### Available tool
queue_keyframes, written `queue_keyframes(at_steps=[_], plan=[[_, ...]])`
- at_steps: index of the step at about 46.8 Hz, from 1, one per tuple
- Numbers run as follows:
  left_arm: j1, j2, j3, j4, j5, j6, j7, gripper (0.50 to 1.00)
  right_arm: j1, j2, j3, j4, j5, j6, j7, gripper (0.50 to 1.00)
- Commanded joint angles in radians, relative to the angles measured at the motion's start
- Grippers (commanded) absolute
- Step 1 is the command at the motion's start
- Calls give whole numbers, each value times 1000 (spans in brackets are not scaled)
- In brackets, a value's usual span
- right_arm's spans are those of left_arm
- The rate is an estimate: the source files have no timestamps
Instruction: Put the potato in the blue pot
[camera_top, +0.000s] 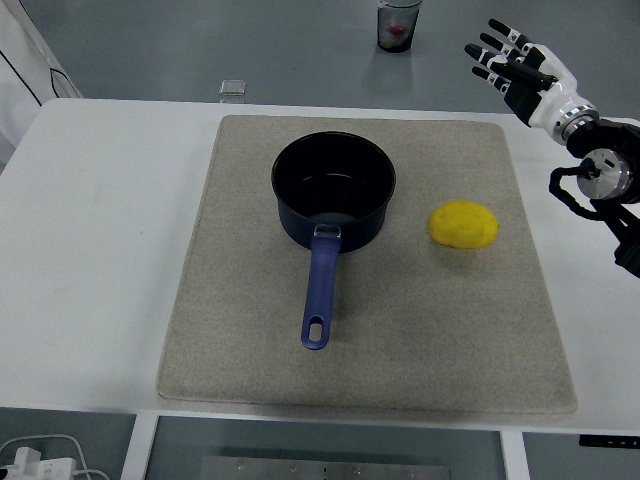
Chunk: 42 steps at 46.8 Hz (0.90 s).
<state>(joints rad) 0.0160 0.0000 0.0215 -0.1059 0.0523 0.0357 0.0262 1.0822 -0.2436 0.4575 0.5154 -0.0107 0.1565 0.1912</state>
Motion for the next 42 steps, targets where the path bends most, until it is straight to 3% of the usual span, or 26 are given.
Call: queue_keyframes(at_steps=[1, 8, 33, 42], plan=[[-1, 0, 0, 0, 0, 0, 0, 996, -1, 1, 0, 0, 0, 0, 1, 930], [4, 0, -3, 3, 0, 1, -40, 996, -5, 1, -2, 0, 0, 0, 1, 930], [-2, 0, -6, -3, 0, -5, -35, 996, -4, 0, -10, 5, -9, 15, -1, 932], [-4, 0, -6, -5, 0, -5, -35, 996, -7, 1, -10, 5, -89, 21, 1, 930]])
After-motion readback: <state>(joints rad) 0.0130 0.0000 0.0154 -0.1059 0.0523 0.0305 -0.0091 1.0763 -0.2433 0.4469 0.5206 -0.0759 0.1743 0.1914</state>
